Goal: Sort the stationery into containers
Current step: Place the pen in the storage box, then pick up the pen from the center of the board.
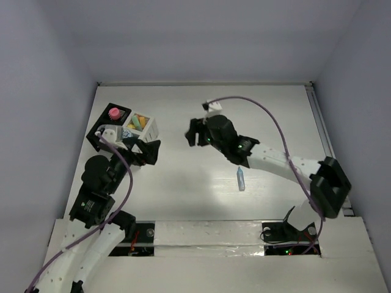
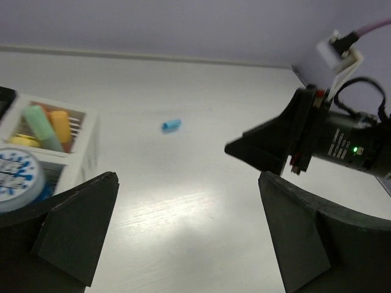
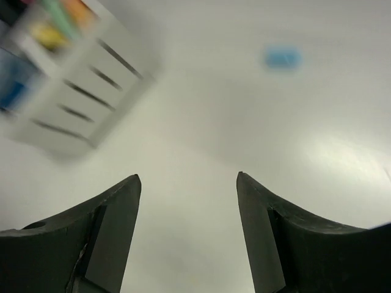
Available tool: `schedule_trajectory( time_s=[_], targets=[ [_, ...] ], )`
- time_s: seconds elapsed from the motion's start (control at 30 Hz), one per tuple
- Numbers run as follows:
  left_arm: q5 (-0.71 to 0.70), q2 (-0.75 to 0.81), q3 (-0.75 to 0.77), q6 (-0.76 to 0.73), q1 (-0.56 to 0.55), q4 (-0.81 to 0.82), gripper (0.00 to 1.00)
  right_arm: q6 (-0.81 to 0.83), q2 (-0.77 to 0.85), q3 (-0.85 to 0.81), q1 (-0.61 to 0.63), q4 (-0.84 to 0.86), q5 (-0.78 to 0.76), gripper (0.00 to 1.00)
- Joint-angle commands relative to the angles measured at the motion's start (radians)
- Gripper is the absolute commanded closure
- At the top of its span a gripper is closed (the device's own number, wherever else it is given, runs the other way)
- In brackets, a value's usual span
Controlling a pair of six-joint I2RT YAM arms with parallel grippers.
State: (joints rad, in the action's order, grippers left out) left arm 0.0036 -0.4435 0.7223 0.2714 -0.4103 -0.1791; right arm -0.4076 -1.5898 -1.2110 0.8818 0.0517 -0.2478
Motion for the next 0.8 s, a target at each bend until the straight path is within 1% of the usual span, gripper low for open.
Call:
schedule_trajectory(
  time_s=[0.0, 0.03, 0.07, 0.1, 0.17, 0.2, 0.3, 0.4, 0.47, 0.5, 0.57, 0.63, 0.77],
  targets=[
    [0.183, -0.061, -0.017, 0.045, 0.004, 0.070, 0.01, -0.191, 0.152, 0.217, -0.035, -0.413, -0.163, 0.30],
    [0.211, -0.081, -0.021, 0.052, 0.004, 0.090, 0.01, -0.232, 0.189, 0.258, -0.035, -0.461, -0.182, 0.31],
    [0.255, -0.087, -0.024, 0.061, 0.004, 0.101, 0.01, -0.310, 0.224, 0.315, -0.035, -0.566, -0.201, 0.31],
    [0.269, -0.098, -0.027, 0.078, 0.004, 0.111, 0.01, -0.345, 0.281, 0.335, -0.035, -0.617, -0.218, 0.30],
    [0.289, -0.103, -0.035, 0.091, 0.004, 0.139, 0.01, -0.390, 0.329, 0.364, -0.056, -0.682, -0.248, 0.30],
    [0.295, -0.104, -0.035, 0.095, 0.004, 0.144, 0.01, -0.419, 0.343, 0.385, -0.070, -0.722, -0.248, 0.27],
    [0.294, -0.103, -0.037, 0.094, 0.004, 0.144, 0.01, -0.419, 0.338, 0.413, -0.142, -0.745, -0.228, 0.27],
    [0.285, -0.103, -0.040, 0.080, 0.004, 0.122, 0.01, -0.366, 0.278, 0.419, -0.197, -0.722, -0.190, 0.30],
    [0.277, -0.103, -0.038, 0.071, 0.004, 0.109, 0.01, -0.323, 0.229, 0.419, -0.211, -0.689, -0.150, 0.33],
    [0.268, -0.101, -0.038, 0.071, 0.004, 0.106, 0.01, -0.283, 0.209, 0.413, -0.211, -0.656, -0.130, 0.34],
    [0.263, -0.104, -0.035, 0.065, 0.004, 0.104, 0.01, -0.260, 0.173, 0.392, -0.211, -0.624, -0.085, 0.37],
    [0.263, -0.113, -0.034, 0.061, 0.004, 0.104, 0.01, -0.243, 0.131, 0.377, -0.211, -0.593, -0.053, 0.39],
    [0.263, -0.129, -0.031, 0.057, 0.004, 0.096, 0.01, -0.237, 0.119, 0.363, -0.211, -0.570, -0.053, 0.42]
  ],
)
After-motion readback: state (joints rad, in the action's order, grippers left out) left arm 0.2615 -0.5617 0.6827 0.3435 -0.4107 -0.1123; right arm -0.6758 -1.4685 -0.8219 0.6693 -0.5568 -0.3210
